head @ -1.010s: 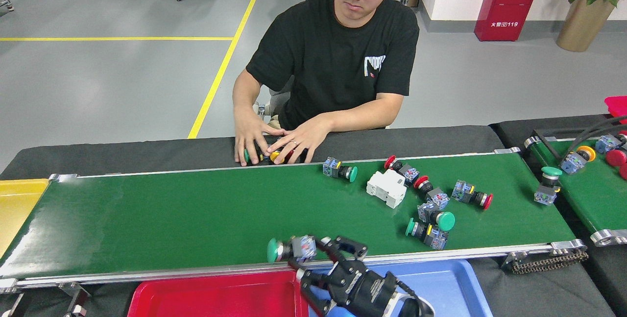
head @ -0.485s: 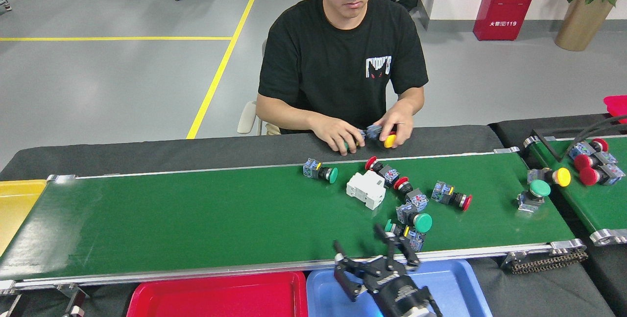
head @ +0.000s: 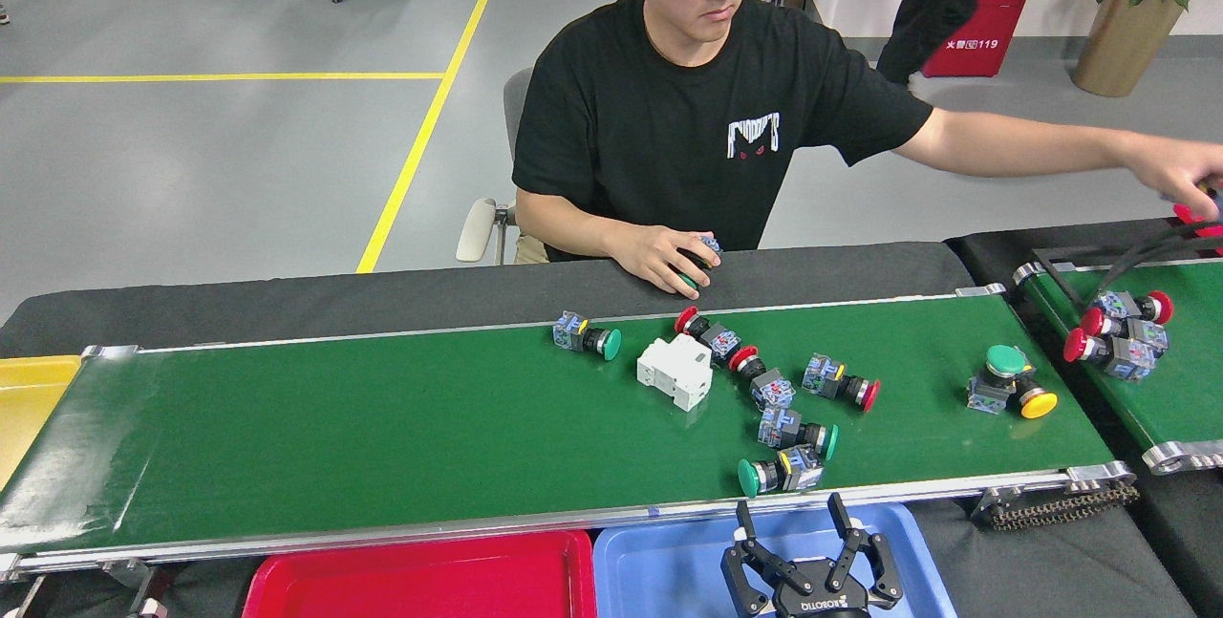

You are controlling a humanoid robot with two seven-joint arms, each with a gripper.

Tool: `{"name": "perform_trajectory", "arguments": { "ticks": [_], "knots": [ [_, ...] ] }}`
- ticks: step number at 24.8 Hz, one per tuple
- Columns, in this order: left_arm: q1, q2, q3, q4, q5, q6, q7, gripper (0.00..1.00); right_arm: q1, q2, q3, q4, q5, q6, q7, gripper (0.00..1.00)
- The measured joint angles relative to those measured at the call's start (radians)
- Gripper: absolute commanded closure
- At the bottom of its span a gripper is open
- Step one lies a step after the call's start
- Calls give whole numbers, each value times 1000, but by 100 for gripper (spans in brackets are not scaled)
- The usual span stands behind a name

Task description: Pick switch part from conveyor to tray

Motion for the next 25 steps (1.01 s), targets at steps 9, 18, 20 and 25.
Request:
{"name": "perform_trajectory", "arguments": {
  "ticks": [9, 18, 20, 25],
  "knots": [
    [0, 0, -1, 0, 0, 0, 0, 0, -115, 26, 70, 104, 42, 12, 62, 2],
    [-2, 0, -2, 3, 0, 0, 0, 0, -228, 98, 75, 229, 65, -81, 95, 81],
    [-2, 1, -2, 3, 0, 0, 0, 0, -229, 98, 74, 237, 66, -118, 110, 89],
    [-2, 1, -2, 3, 0, 0, 0, 0, -231, 97, 71, 238, 61, -179, 119, 94]
  ]
}}
